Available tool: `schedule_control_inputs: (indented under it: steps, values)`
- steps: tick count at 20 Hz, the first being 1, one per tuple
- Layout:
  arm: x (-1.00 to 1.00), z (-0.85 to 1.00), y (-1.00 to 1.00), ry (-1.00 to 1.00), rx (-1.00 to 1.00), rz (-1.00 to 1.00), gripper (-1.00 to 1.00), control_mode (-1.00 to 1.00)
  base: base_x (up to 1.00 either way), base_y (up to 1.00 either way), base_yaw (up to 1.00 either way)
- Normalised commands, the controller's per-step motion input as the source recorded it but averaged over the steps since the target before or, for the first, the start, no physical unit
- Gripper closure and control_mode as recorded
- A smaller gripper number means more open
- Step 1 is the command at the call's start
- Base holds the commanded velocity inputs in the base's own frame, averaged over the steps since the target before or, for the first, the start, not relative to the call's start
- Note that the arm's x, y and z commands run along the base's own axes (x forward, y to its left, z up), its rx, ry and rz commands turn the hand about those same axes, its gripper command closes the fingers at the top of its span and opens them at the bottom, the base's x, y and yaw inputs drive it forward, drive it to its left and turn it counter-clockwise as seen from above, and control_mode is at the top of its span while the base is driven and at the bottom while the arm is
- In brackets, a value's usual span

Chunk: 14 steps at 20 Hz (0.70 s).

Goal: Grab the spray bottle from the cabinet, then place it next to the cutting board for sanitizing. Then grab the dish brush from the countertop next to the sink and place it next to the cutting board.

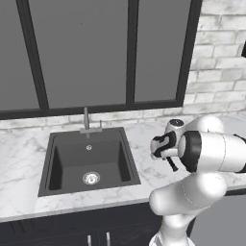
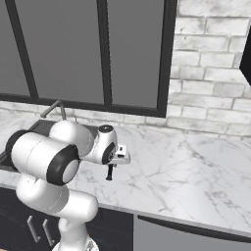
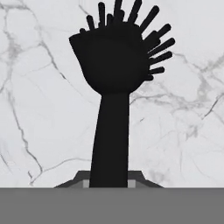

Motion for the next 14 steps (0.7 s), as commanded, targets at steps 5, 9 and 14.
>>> schedule_control_inputs:
  steps: [5, 9, 14]
  values:
    - [-0.57, 0.83, 0.00, -0.26, 0.01, 0.06, 1.00, -1.00, 0.00, 0.00, 0.00]
    - [-0.66, 1.00, 0.00, -0.44, 0.00, 0.13, 1.00, -1.00, 0.00, 0.00, 0.00]
    - [-0.57, 1.00, 0.08, -0.34, 0.07, 0.16, 1.00, -1.00, 0.00, 0.00, 0.00]
